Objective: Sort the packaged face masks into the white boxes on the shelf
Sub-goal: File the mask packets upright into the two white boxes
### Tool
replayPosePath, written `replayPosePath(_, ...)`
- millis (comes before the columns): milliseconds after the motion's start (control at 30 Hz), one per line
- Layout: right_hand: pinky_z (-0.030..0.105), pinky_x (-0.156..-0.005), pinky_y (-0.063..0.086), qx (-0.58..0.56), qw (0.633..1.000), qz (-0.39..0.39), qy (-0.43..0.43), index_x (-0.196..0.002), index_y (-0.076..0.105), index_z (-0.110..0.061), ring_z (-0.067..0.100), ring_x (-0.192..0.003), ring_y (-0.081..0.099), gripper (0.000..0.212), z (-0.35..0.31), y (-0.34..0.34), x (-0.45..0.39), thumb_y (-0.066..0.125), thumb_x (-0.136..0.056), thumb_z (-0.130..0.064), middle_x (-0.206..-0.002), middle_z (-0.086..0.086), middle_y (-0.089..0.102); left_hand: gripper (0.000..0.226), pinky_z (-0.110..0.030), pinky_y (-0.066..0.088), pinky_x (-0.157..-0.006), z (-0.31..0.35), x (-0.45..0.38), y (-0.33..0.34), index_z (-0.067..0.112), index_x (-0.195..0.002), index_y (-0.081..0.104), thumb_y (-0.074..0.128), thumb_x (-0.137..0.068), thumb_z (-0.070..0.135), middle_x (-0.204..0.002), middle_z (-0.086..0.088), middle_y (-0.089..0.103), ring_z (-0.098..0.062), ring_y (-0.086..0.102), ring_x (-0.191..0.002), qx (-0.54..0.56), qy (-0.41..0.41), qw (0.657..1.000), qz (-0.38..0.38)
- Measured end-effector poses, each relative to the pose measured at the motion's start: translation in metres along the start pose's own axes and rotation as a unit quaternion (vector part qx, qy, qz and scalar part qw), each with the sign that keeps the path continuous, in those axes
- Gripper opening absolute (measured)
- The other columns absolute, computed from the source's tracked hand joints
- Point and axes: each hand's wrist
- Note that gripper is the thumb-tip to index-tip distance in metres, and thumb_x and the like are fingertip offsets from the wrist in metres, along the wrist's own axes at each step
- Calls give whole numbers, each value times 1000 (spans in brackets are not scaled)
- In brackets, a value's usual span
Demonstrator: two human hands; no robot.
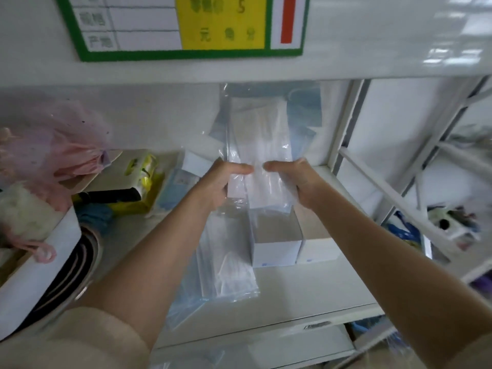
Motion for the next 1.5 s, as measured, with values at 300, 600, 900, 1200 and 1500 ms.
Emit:
replayPosePath(300,32,-70,60,191,977,31,-91,-89,64,-27,17,-83,70,34,9,-52,11,81,-65,-8,-92,2,71,39,-38,58,-82,-22,-17,37,11,-98,65,72,-67,-12,-91,-6,74,-22,71,-83,-38,75,996,-4)
replayPosePath(600,15,-49,47,122,900,366,-203,-82,59,-23,-3,-56,60,20,13,-31,-6,63,-64,-16,-60,-18,61,7,-23,46,-54,-63,-7,-4,18,-79,55,58,-85,15,-69,-3,55,-16,53,-59,-198,-97,966,137)
replayPosePath(900,23,-59,41,386,862,308,-115,-121,48,-19,21,-73,52,43,74,-17,-11,52,-78,-12,-89,0,52,38,-25,56,-49,-81,5,1,22,-110,44,55,-85,-4,-90,-5,57,-15,61,-68,-196,-131,970,64)
replayPosePath(1200,34,-82,54,339,934,109,-2,-135,22,-16,25,-105,51,83,105,15,-6,76,-72,-15,-121,8,42,44,-35,58,-65,-80,5,3,28,-113,44,55,-86,-4,-105,-9,60,-21,63,-82,-201,-108,973,48)
replayPosePath(1500,22,-49,42,489,869,39,72,-115,40,-15,12,-63,49,40,105,2,-1,61,-81,-17,-76,-3,46,67,-44,51,-95,-69,4,6,24,-145,31,55,-85,7,-124,-5,54,-23,55,-107,-206,-62,972,97)
Point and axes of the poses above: each hand's wrist, its own x-axis away from the middle knuckle, its own y-axis out of the palm, z = x × y
